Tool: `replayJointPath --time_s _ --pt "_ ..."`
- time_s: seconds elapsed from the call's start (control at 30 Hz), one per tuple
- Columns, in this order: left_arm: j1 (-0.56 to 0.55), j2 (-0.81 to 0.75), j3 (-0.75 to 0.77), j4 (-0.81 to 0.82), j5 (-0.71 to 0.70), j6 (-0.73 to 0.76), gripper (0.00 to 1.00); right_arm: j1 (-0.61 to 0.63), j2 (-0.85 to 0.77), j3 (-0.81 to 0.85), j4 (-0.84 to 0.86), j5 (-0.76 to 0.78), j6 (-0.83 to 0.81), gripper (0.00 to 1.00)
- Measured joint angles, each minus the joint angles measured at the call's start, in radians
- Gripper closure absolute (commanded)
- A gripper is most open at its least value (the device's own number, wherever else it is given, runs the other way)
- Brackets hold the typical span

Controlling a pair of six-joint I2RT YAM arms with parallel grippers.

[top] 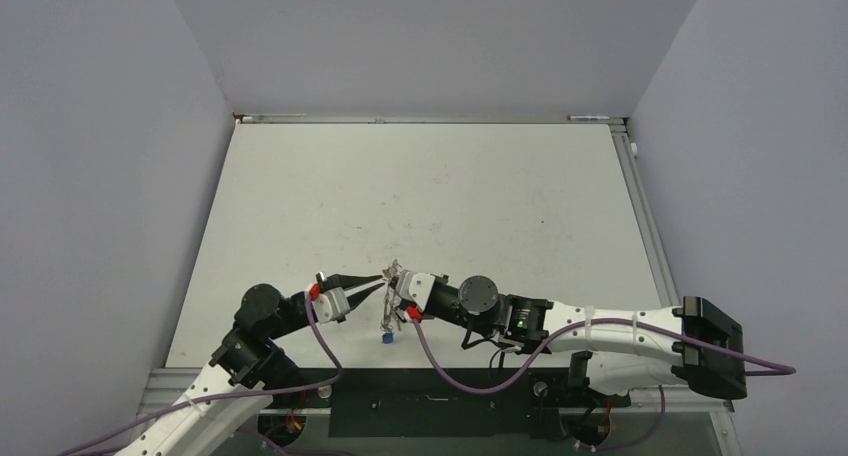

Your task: Put the keys on the keyring

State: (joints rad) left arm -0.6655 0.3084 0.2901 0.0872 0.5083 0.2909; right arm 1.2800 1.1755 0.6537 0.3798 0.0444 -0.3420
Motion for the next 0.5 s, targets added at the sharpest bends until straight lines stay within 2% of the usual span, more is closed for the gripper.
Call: replayJointPath --time_s 0.27,0.37,0.5 --pt "0.000 -0.041 0.000 0.006 0.012 0.005 0.72 -0.004 -0.021 0.000 -0.079 0.000 -0.019 0.95" --pt "0.000 -0.066 0.000 0.021 0.023 0.003 0.63 -0.004 -0.032 0.002 -0.127 0.000 -0.022 0.95" --pt "-0.010 -0.086 0.000 0.051 0.053 -0.037 0.57 -0.004 -0.048 0.023 -0.201 0.000 -0.024 0.95"
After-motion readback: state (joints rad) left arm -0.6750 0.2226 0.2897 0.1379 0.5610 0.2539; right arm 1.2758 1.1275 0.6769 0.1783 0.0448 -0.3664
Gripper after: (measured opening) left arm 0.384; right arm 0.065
